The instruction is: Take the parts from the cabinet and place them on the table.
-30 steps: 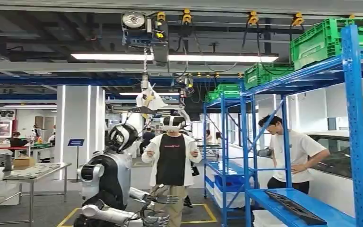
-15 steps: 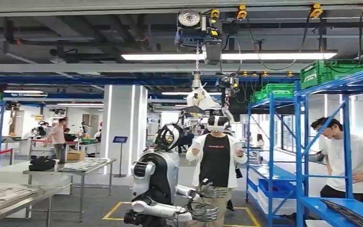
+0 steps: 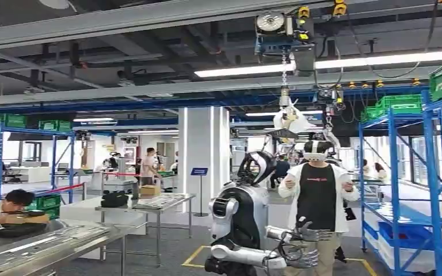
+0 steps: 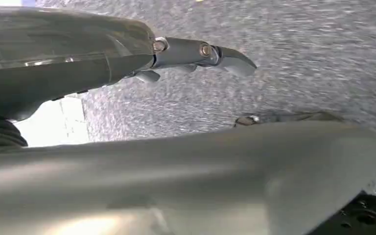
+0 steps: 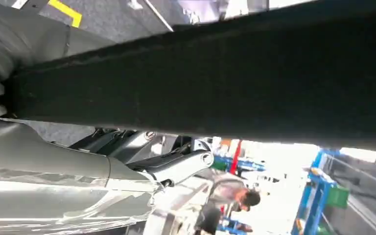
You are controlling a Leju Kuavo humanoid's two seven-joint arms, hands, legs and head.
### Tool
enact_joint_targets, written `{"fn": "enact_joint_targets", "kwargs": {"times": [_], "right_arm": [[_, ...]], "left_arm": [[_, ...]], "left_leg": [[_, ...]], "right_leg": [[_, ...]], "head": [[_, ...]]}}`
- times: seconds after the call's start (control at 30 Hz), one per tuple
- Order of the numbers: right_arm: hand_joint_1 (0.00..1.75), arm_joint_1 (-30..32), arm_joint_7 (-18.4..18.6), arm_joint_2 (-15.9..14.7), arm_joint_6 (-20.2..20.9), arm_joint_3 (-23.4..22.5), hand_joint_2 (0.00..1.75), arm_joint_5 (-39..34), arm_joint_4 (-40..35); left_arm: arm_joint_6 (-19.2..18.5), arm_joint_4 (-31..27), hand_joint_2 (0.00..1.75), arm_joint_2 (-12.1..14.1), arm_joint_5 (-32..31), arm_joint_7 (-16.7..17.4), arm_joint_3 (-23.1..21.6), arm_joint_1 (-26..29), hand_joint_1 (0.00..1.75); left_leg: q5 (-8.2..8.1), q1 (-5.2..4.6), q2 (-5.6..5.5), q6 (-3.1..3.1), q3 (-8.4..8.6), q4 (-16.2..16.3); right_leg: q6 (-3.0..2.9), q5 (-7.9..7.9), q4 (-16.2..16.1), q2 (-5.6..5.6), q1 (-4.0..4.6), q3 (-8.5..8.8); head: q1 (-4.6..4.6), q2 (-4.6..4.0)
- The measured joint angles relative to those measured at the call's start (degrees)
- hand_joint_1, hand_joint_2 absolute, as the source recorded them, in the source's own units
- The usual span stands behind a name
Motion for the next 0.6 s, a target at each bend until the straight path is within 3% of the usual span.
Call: {"fn": "enact_joint_targets", "kwargs": {"times": [0.03, 0.07, 0.1, 0.23, 0.3, 0.37, 0.4, 0.43, 0.47, 0.53, 0.57, 0.6], "right_arm": [[1.75, -0.2, 0.0, 0.1, 0.3, 0.0, 1.75, -0.2, 0.0], [1.75, -0.5, 0.1, 0.2, 0.6, 0.0, 1.75, -0.3, 0.0], [1.75, -0.8, 0.1, 0.2, 0.6, 0.0, 1.75, -0.4, 0.1], [1.75, -1.1, 0.3, 0.7, 0.8, 0.3, 1.75, -0.4, 0.4], [1.75, -1.4, 0.4, 0.8, 1.0, 0.5, 1.75, -0.7, 0.6], [1.75, -1.4, 0.5, 0.8, 1.2, 0.6, 1.75, -0.8, 0.9], [1.75, -1.4, 0.5, 0.8, 1.2, 0.7, 1.75, -1.0, 1.2], [1.75, -1.4, 0.5, 0.8, 1.3, 0.8, 1.75, -1.2, 1.5], [1.75, -1.4, 0.5, 0.8, 1.5, 0.9, 1.75, -1.3, 1.7], [1.75, -1.5, 0.5, 0.8, 1.6, 0.9, 1.75, -1.5, 1.7], [1.75, -1.7, 0.5, 0.8, 1.6, 0.9, 1.75, -1.6, 1.7], [1.75, -1.7, 0.5, 0.8, 1.7, 0.9, 1.75, -1.6, 1.7]], "left_arm": [[0.0, 0.0, 0.0, 0.1, 0.1, -0.1, 0.0, 0.0, 0.0], [-0.2, 0.0, 0.0, -0.1, 0.1, -0.1, 0.0, -0.3, 0.0], [-0.2, 0.0, 0.0, 0.0, 0.1, -0.1, 0.0, -0.5, 0.0], [-0.3, 0.0, 0.0, 0.1, 0.1, -0.1, 0.0, -0.1, 0.0], [-0.5, 0.0, 0.0, 0.1, 0.1, 0.0, 0.0, -0.1, 0.0], [-0.7, 0.0, 0.0, 0.2, 0.1, 0.0, 0.0, -0.5, 0.0], [-0.8, 0.0, 0.0, 0.2, 0.1, 0.1, 0.0, -0.5, 0.0], [-0.8, 0.0, 0.0, 0.2, 0.2, 0.1, 0.0, -0.4, 0.0], [-0.9, 0.0, 0.0, 0.2, 0.2, 0.1, 0.0, -0.4, 0.0], [-1.0, 0.0, 0.0, 0.2, 0.2, 0.3, 0.0, -0.4, 0.0], [-1.0, 0.0, 0.0, 0.1, 0.2, 0.3, 0.0, -0.4, 0.0], [-1.1, 0.0, 0.0, -0.2, 0.3, 0.3, 0.0, -0.5, 0.0]], "left_leg": [[2.43, 0.15, 1.37, -0.37, 2.98, -5.5], [1.87, -0.19, 3.77, -0.62, 4.56, -8.4], [2.2, -0.38, 2.97, 0.58, 4.44, -8.7], [2.09, -0.91, 0.91, 2.36, 4.36, -8.6], [2.18, -0.88, 0.18, 3.03, 4.33, -8.6], [2.2, -1.15, -1.03, 3.43, 4.29, -8.6], [2.21, -1.4, -1.69, 3.53, 4.28, -8.6], [2.24, -1.61, -2.39, 3.63, 4.29, -8.6], [2.24, -1.77, -3.21, 3.63, 4.36, -8.6], [2.24, -1.87, -4.71, 3.63, 4.62, -8.6], [2.24, -1.81, -5.35, 3.62, 4.69, -8.6], [2.32, -1.98, -5.88, 3.48, 4.31, -8.4]], "right_leg": [[0.4, -0.33, 0.2, -0.61, -0.15, 0.21], [0.89, -0.68, 0.4, -1.09, 0.0, 0.17], [1.37, -1.0, 0.9, -1.55, 0.37, -0.01], [2.47, -1.54, 0.6, -2.66, -0.21, 0.66], [2.5, -4.74, 4.9, 1.21, -0.48, -0.93], [2.32, -8.91, 14.3, 2.65, -0.35, -5.37], [2.14, -9.93, 18.0, 2.8, -0.34, -7.29], [1.92, -9.59, 19.3, 2.93, -0.31, -8.25], [1.54, -7.72, 17.5, 3.06, -0.11, -7.69], [0.58, -2.12, 8.4, 4.15, 0.42, -3.91], [0.07, 0.34, 4.0, 6.43, 0.64, -2.11], [-0.35, 0.17, 2.7, 8.9, 0.48, -1.72]], "head": [[0.0, 0.0], [0.0, 0.0], [0.0, 0.0], [0.07, 0.0], [0.04, 0.0], [0.04, 0.0], [0.07, 0.0], [0.07, 0.0], [0.07, 0.0], [0.07, 0.0], [0.07, 0.0], [0.07, -0.02]]}}
